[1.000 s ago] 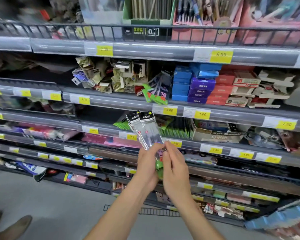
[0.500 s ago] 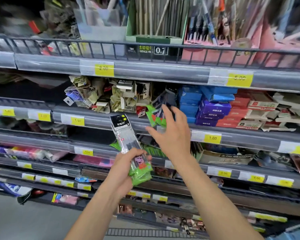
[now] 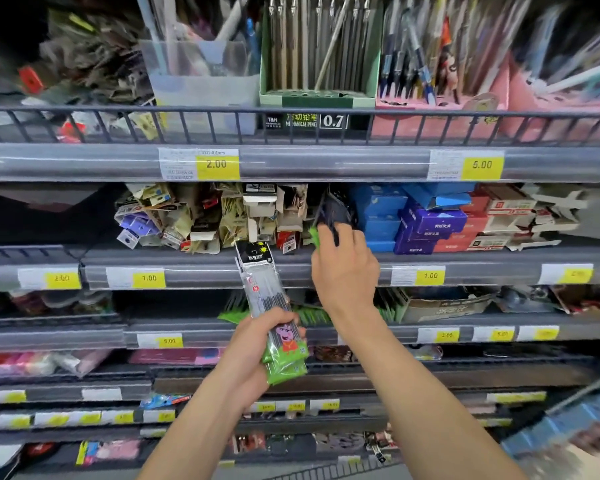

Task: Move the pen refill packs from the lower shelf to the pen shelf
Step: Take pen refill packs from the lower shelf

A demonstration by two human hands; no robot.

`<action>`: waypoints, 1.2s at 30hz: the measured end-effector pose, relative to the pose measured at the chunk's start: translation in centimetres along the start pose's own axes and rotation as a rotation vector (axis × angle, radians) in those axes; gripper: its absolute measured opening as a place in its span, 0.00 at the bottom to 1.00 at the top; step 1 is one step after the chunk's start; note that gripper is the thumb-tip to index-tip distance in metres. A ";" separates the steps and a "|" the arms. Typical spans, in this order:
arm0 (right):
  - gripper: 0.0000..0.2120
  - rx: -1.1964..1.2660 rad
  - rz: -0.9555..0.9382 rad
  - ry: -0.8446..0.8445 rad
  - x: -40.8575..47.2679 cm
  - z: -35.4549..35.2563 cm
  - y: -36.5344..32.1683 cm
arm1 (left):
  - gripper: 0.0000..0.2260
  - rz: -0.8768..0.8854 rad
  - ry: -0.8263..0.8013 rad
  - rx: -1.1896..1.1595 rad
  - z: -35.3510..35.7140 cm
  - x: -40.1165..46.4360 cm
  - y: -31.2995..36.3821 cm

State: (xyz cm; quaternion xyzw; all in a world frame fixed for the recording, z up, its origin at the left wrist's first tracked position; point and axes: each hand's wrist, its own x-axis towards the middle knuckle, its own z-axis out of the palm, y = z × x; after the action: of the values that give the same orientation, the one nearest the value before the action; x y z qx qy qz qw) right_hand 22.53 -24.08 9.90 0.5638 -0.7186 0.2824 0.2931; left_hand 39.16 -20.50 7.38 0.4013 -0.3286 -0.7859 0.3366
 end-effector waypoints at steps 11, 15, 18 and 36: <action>0.09 0.244 -0.032 0.384 -2.6 -2.0 1.2 | 0.12 0.022 0.004 0.100 0.9 0.5 1.9; 0.09 0.408 -0.124 0.450 -5.9 -4.3 0.8 | 0.23 0.008 0.001 0.006 2.5 0.6 2.1; 0.10 0.493 -0.170 0.400 -9.1 -5.1 0.4 | 0.30 0.014 -0.065 -0.044 3.2 0.9 1.6; 0.23 0.681 -0.220 -0.029 -13.8 -5.4 2.6 | 0.33 0.032 -0.027 -0.269 2.3 0.0 -5.1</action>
State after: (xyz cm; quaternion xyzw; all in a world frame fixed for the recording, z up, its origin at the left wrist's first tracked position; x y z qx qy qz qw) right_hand 23.23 -10.67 3.17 0.7070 -0.5226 0.4644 0.1069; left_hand 35.86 -17.05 4.43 0.3368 -0.2311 -0.8227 0.3953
